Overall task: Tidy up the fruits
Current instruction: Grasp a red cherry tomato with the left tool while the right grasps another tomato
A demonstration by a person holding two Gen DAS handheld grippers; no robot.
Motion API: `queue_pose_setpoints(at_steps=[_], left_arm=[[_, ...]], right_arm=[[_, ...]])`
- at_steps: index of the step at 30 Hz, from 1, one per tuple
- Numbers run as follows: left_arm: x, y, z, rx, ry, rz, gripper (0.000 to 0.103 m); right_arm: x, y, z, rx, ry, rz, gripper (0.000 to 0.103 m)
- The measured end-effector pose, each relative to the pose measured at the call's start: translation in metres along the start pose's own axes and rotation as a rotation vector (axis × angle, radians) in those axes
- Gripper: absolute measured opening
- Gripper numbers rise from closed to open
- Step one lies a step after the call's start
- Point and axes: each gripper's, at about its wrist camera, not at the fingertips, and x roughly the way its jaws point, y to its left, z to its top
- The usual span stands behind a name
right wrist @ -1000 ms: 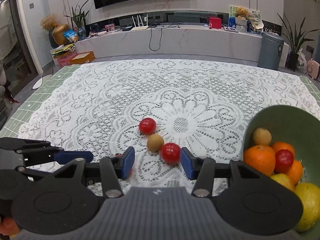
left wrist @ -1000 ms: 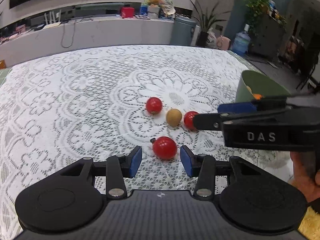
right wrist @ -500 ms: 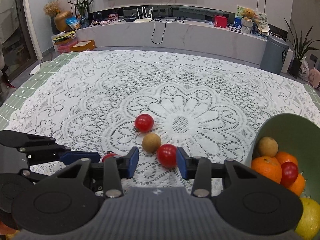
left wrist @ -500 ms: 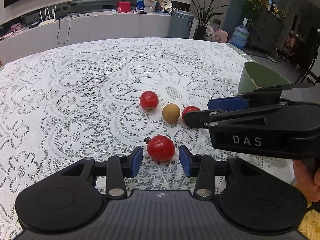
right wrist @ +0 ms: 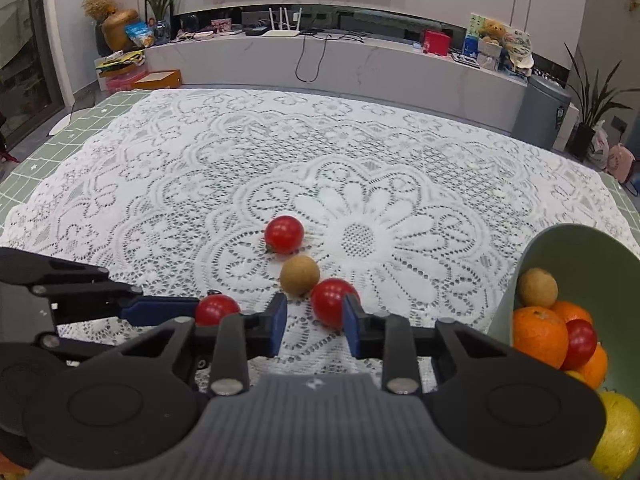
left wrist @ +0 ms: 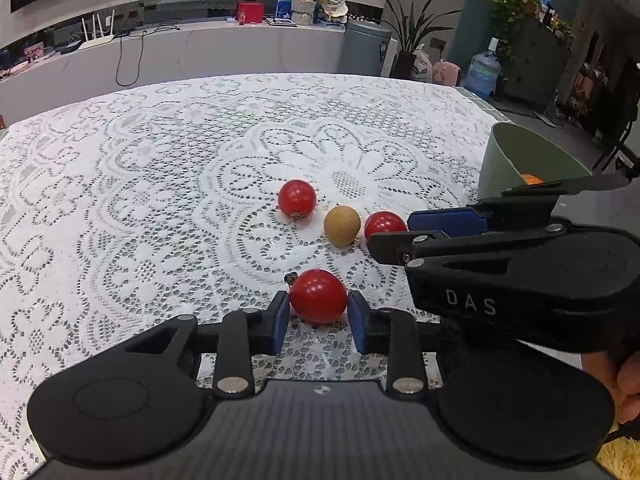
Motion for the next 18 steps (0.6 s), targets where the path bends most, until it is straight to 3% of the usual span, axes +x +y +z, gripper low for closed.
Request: queue_pose_setpoints(at_steps=[13, 18], left_arm=[[-0.003, 0.001, 0.001, -0.007, 0.002, 0.018, 0.035], [-0.002, 0.003, 0.001, -0.014, 0.006, 0.028, 0.035]], right_arm=[[0.010, 0.005, 0.001, -0.007, -0.003, -0.061, 0.026], [0.014, 0.007, 0.002, -0.027, -0.005, -0.099, 0.020]])
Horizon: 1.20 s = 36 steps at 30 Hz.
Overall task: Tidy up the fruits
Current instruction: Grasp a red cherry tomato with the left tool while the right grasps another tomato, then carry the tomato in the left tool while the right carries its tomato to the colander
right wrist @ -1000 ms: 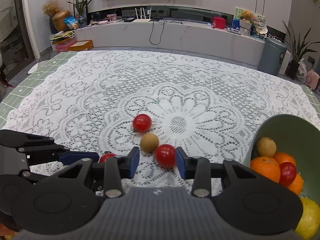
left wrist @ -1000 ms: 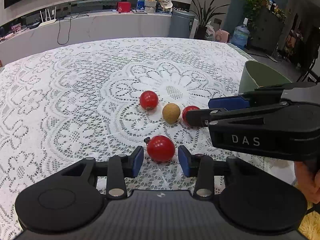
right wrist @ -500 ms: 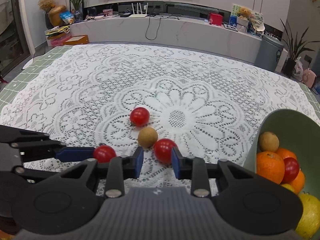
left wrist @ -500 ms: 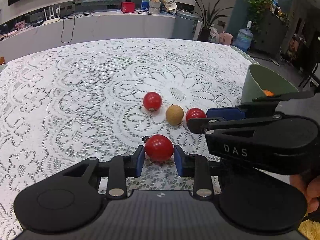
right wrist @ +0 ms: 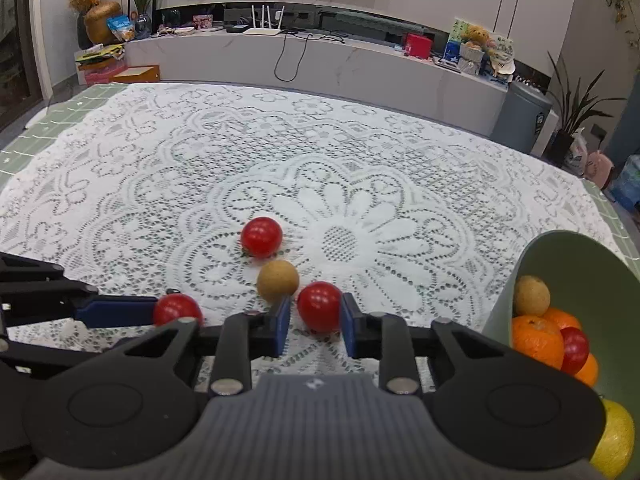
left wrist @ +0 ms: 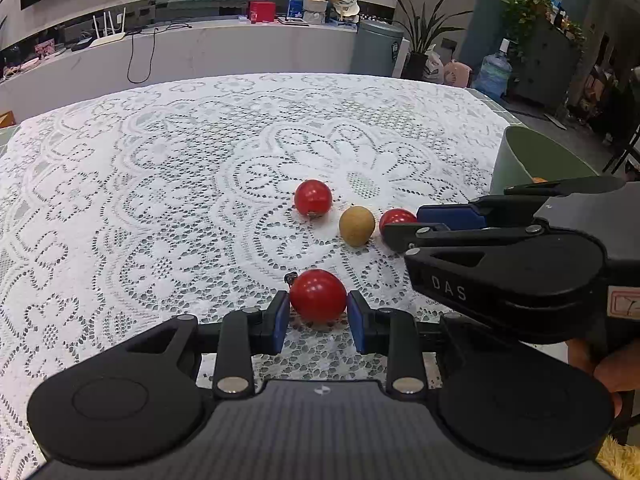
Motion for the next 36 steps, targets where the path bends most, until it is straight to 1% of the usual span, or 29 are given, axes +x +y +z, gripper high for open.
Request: queue_pose_setpoints(at_steps=[5, 10, 22, 31, 36], left_arm=[[0.000, 0.000, 0.000, 0.004, 0.000, 0.013, 0.035], [-0.001, 0.000, 0.000, 0.003, -0.001, 0.018, 0.035], [-0.001, 0.002, 0.001, -0.003, -0.001, 0.019, 0.035], [-0.018, 0.003, -0.002, -0.031, -0.040, 0.025, 0.035], [-0.036, 0.002, -0.006, -0.056, -0.072, 0.033, 0.035]], right_arm=[[0.002, 0.002, 0.000, -0.021, 0.001, -0.033, 0.019], [0.004, 0.003, 0.000, -0.029, 0.000, -0.048, 0.019], [0.000, 0.002, -0.001, -0.019, -0.010, -0.039, 0.018], [-0.023, 0.001, 0.000, 0.001, -0.089, -0.013, 0.018], [-0.047, -0.004, -0.003, 0.028, -0.150, 0.018, 0.018]])
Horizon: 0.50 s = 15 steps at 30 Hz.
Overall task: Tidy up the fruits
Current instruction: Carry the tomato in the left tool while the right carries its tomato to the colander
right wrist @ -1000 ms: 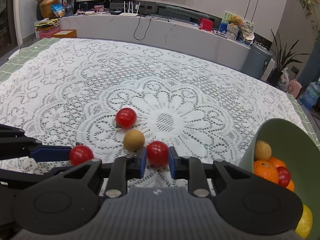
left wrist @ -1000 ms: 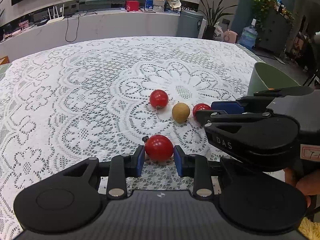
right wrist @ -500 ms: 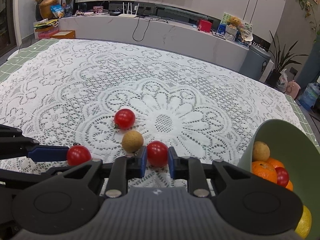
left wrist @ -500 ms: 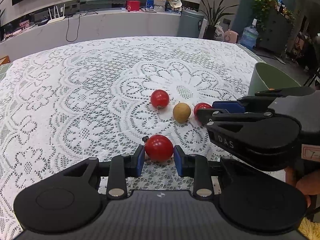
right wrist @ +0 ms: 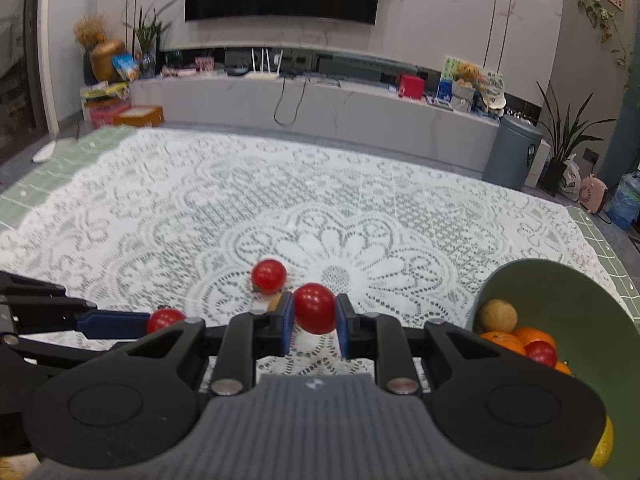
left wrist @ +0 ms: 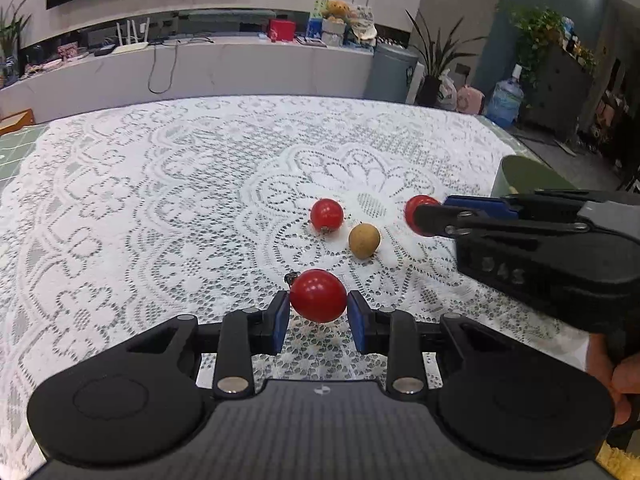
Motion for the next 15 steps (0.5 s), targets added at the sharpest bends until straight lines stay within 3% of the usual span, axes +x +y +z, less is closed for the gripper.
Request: queue_pose_setpoints(at_steps=[7, 15], left_arm=[[-0.023, -0.018, 0.005, 0.005, -0.054, -0.016, 0.035], [-0.031, -0.063, 0.015, 0.067, -0.063, -0.069, 0.035]], right_arm=[[-0.038, -0.015, -0.001, 0.053, -0.052, 0.029, 0.018], [-0.072, -0.053, -0.004, 0.159, -0.070, -0.005, 0.018]])
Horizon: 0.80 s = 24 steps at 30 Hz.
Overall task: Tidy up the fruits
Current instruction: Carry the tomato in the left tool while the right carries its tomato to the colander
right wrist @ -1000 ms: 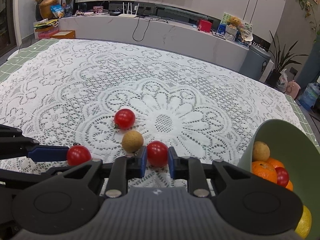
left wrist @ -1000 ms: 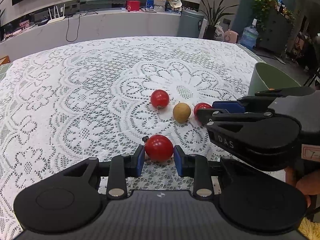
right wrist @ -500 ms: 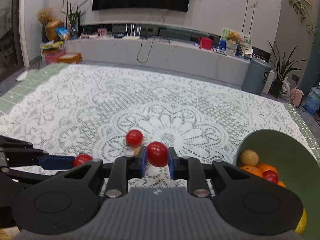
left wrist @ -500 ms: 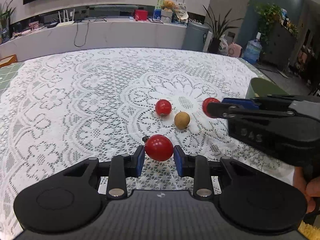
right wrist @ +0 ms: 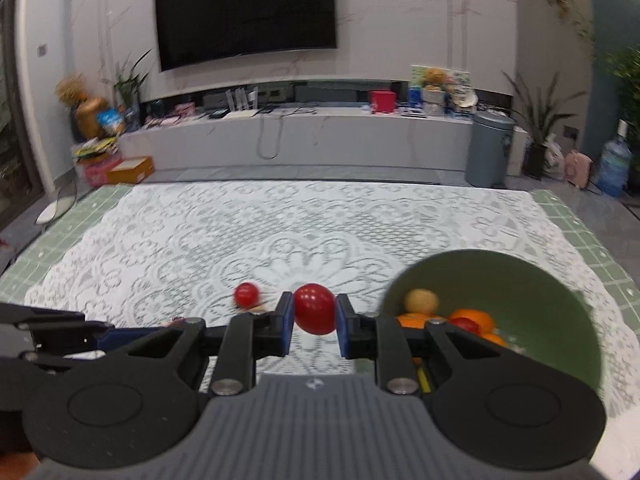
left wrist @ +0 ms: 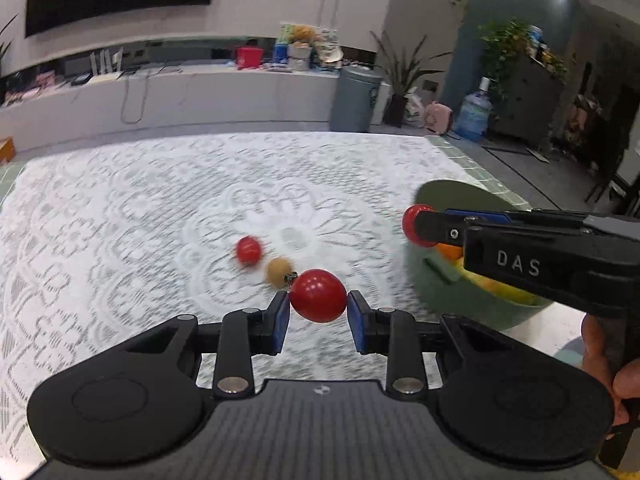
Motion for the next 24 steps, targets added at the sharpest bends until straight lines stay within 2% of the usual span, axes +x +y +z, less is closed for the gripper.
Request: queue_pose_setpoints(at_steps=[8, 15, 20, 24], left_arm=[[0.017, -0.049, 0.027, 0.120, -0.003, -0.030, 0.035], [0.049, -0.087, 0.050, 0.188, 0.020, -0.071, 0.035], [0.079, -0.104, 0.062, 0.252, 0.056, -0.085, 0.035], [0.098, -0.112, 0.069, 0.301, 0.079, -0.089, 0.035]], right_arm=[[-0.020, -0.052, 0.005, 0.124, -0.020, -0.151, 0.018], [-0.011, -0.108, 0.013, 0.262, 0.017, -0.229, 0.018], [0.011, -0.135, 0.009, 0.360, 0.105, -0.215, 0.018], [0.021, -0.142, 0.007, 0.393, 0.128, -0.224, 0.018]])
